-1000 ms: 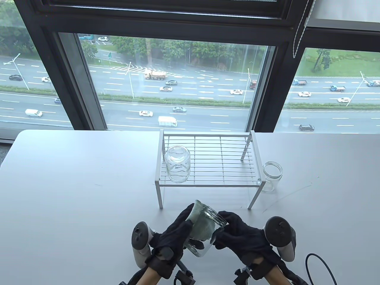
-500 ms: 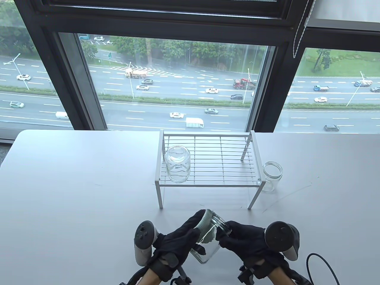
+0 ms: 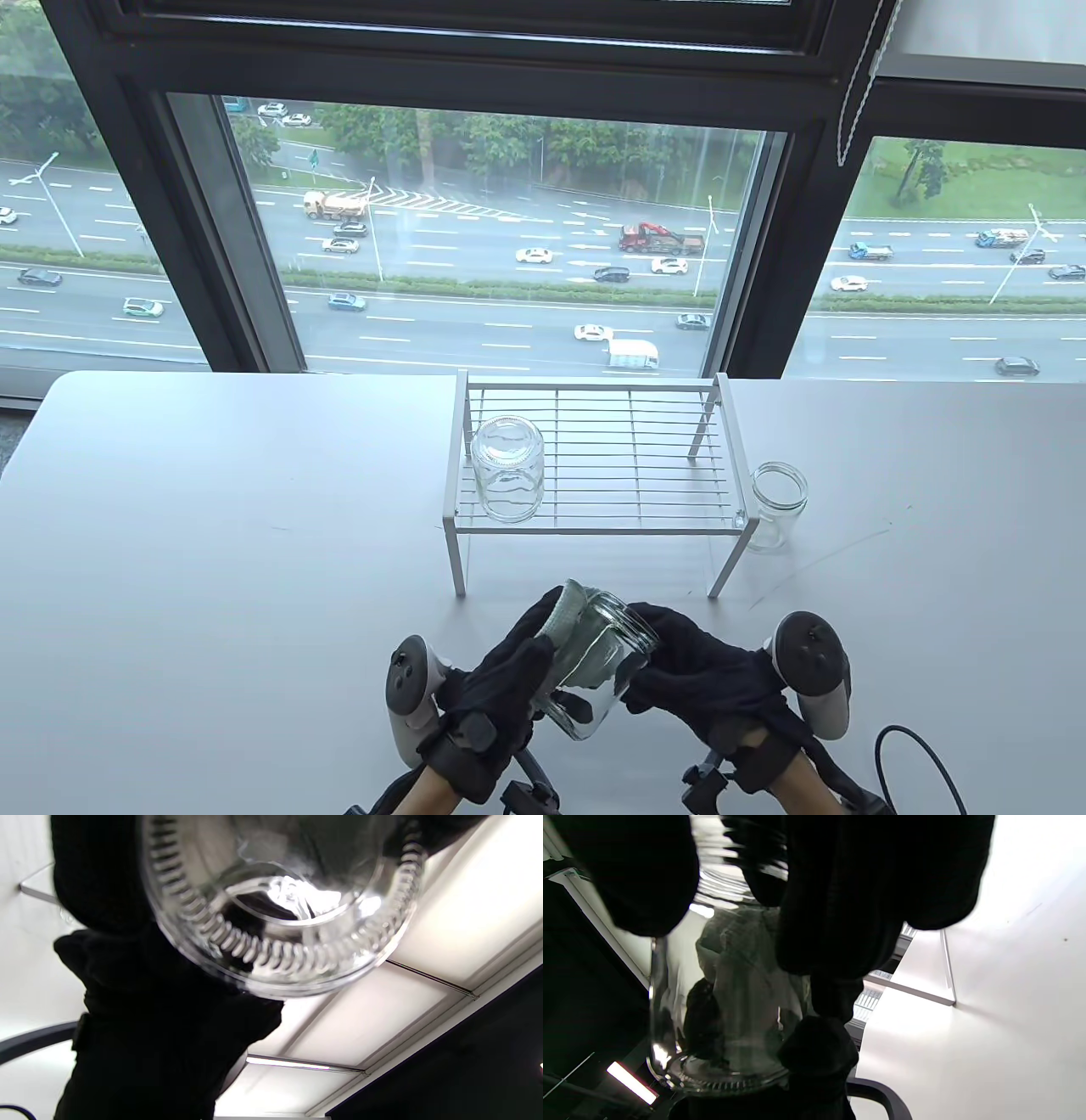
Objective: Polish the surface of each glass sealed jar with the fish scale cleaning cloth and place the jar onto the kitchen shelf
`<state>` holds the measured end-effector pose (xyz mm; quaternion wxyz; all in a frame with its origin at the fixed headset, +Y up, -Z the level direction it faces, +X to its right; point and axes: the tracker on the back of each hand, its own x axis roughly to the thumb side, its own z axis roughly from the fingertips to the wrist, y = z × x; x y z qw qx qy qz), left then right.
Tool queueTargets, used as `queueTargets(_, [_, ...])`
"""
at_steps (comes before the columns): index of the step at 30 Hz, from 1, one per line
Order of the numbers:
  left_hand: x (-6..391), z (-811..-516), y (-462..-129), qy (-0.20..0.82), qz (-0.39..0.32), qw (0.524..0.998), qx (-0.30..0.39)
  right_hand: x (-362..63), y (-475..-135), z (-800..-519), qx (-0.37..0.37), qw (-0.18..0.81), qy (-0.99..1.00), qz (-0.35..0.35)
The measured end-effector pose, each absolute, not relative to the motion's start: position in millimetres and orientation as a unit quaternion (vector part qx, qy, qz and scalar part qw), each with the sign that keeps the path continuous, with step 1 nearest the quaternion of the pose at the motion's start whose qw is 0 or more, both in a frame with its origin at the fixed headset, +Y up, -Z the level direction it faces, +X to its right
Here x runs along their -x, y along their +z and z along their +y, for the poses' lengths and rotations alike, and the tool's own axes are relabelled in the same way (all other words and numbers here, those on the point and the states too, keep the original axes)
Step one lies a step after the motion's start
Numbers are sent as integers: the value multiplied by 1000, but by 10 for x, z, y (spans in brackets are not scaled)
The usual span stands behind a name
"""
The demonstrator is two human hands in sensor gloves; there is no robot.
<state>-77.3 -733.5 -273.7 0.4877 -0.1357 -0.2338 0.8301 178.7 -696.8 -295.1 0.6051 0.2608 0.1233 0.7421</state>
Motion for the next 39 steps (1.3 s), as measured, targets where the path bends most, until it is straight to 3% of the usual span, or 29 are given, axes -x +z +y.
queueTargets(2, [772,-7357,-2733,818,-228,504,155,-1819,-2955,-6940,-264,568,764,153])
queueTargets(5, [779,-7306,-2719,762,-255,577,147,-1863,-2937,-6873,-278,486,825,78])
queueTargets(7, [791,-7246,-2706,733,-259,617,118,-1871,-2915,-6864,-255,497,827,60])
queueTargets(9, [815,-7160,-2681,688,-271,669,69,-1863,-2902,-6875,-234,491,838,43])
queueTargets(11, [838,-7028,-2631,567,-291,769,-45,-1823,-2859,-6880,-196,465,863,25])
queueTargets(13, [849,-6994,-2631,513,-301,801,-67,-1793,-2815,-6881,-154,456,876,33])
queueTargets(17, [898,-7113,-2697,637,-260,726,-6,-1783,-2811,-6884,-161,493,854,48])
queueTargets(21, [920,-7239,-2768,774,-229,581,101,-1747,-2895,-6930,-254,590,754,135])
queueTargets(23, [864,-7263,-2757,799,-241,530,149,-1737,-2906,-6929,-277,579,756,129])
queueTargets(25, [859,-7276,-2749,794,-240,536,159,-1773,-2904,-6885,-296,498,810,86])
queueTargets(26, [869,-7262,-2757,777,-247,556,162,-1798,-2900,-6856,-308,438,844,40])
queueTargets(28, [892,-7225,-2763,731,-271,608,150,-1823,-2894,-6838,-298,408,863,2])
queueTargets(33, [901,-7096,-2718,652,-295,695,63,-1877,-2933,-6963,-206,498,842,-2])
queueTargets(39, [871,-6970,-2646,597,-330,730,-42,-1971,-2969,-7116,-97,577,810,44])
